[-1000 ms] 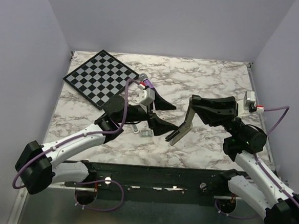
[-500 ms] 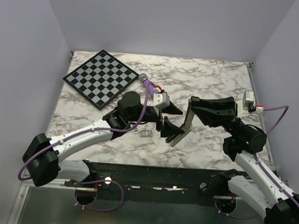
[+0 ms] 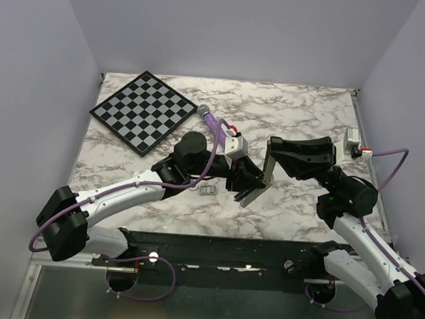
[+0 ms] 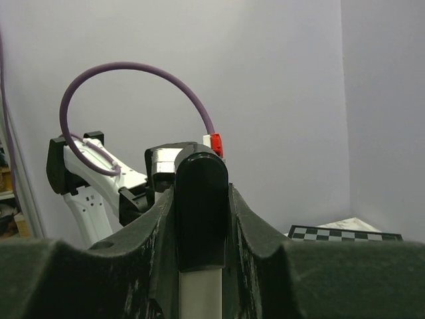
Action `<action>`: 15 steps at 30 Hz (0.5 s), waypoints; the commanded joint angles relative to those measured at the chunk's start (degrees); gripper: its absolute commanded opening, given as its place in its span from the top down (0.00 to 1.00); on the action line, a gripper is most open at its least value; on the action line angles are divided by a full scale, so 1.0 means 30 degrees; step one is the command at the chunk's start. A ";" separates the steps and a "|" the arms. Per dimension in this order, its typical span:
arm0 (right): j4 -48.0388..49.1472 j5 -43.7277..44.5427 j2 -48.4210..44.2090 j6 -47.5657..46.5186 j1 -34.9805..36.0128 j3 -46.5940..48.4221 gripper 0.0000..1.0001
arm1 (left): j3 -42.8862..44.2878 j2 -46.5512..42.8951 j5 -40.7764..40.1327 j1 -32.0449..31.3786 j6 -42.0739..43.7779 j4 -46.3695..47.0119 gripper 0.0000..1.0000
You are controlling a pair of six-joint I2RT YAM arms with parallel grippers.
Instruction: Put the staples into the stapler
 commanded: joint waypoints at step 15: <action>0.2322 0.2308 -0.3494 -0.3646 -0.0258 -0.2769 0.88 | -0.1244 -0.2017 -0.6414 -0.0116 -0.0077 -0.0971 1.00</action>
